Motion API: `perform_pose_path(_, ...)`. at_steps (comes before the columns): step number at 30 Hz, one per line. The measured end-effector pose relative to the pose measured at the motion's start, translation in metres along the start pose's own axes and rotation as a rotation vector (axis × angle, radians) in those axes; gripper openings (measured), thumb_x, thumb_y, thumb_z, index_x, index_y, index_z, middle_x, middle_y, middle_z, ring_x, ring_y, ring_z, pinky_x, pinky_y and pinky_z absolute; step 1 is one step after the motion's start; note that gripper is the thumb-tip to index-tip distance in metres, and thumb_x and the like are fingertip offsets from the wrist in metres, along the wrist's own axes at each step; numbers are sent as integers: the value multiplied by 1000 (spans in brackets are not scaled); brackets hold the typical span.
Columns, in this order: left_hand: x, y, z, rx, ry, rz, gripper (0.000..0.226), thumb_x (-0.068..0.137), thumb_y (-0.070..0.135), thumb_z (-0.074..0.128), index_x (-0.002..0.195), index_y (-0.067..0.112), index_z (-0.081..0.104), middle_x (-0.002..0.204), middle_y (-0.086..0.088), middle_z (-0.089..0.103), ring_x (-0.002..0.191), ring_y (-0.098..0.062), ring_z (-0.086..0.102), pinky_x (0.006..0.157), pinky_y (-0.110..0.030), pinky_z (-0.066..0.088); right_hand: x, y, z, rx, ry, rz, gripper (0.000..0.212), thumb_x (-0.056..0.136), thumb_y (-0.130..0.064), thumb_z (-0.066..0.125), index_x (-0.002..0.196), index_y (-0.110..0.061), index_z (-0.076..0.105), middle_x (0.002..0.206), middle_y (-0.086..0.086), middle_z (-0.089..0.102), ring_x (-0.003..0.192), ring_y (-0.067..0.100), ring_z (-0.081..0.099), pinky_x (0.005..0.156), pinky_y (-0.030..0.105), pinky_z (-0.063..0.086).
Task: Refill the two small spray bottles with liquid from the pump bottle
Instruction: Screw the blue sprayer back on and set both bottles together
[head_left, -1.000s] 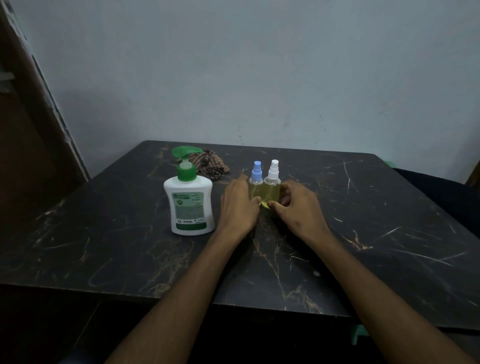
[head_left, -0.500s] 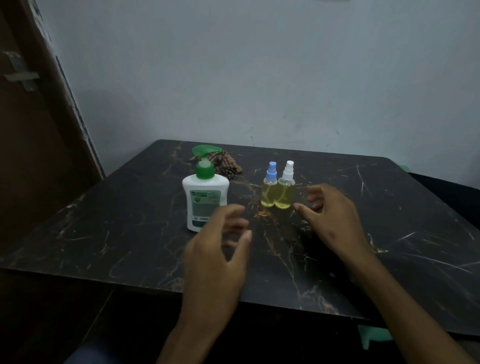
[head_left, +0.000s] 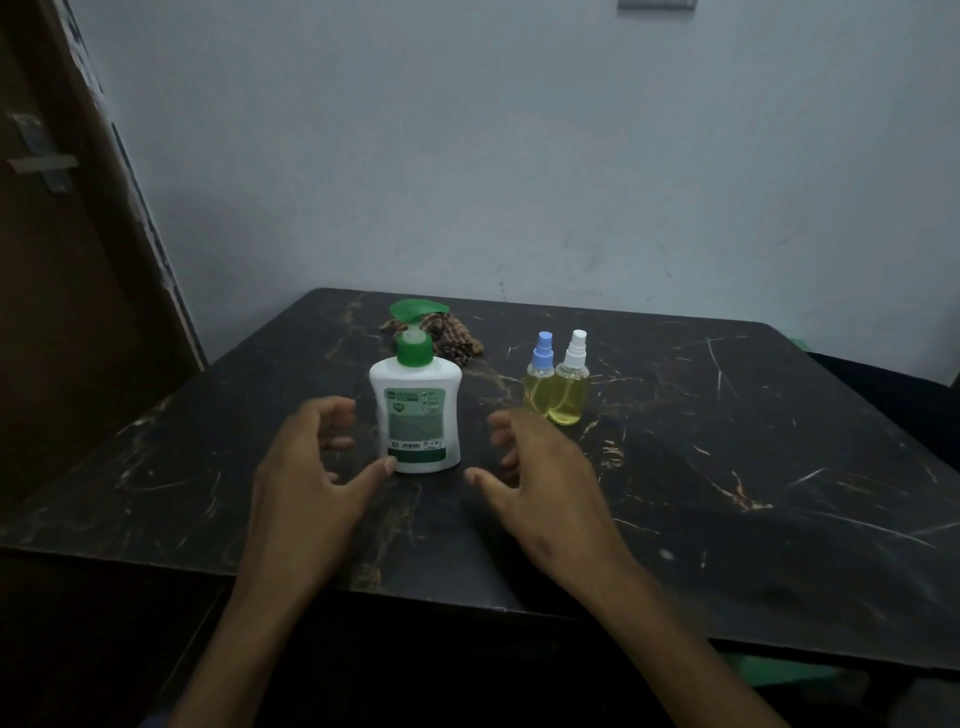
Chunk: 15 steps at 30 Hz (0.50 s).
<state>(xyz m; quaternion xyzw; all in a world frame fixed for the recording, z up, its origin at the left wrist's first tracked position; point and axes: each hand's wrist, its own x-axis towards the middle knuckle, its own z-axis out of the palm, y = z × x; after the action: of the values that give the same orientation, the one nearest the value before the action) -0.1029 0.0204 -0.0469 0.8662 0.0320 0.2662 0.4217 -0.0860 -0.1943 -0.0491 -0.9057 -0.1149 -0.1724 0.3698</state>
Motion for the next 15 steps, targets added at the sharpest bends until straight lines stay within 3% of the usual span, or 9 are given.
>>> perform_pose_path(4,12,-2,6,47,-58,6,56,77,22,92,125,27,64,119,9,69,101,-3,65,87,-36,57,7,-5,14,-12,-24,-39,50,89,-35,78,132,-25,55,117,-9,61,104,11,58,95,35,52)
perform_pose_path(9,21,-3,11,100,-107,44,43,81,23,89,116,26,66,111,10,70,98,-2,65,78,-24,48,15,-4,21,-22,-9,-74,29,90,-27,76,113,-23,60,101,-8,63,92,11,60,85,36,55)
perform_pose_path(15,30,-2,15,102,-153,50,36,81,21,89,112,24,69,104,11,71,96,-6,68,82,-29,53,25,1,31,-27,-14,-88,20,91,-25,74,106,-22,61,96,-8,64,88,11,61,82,38,56)
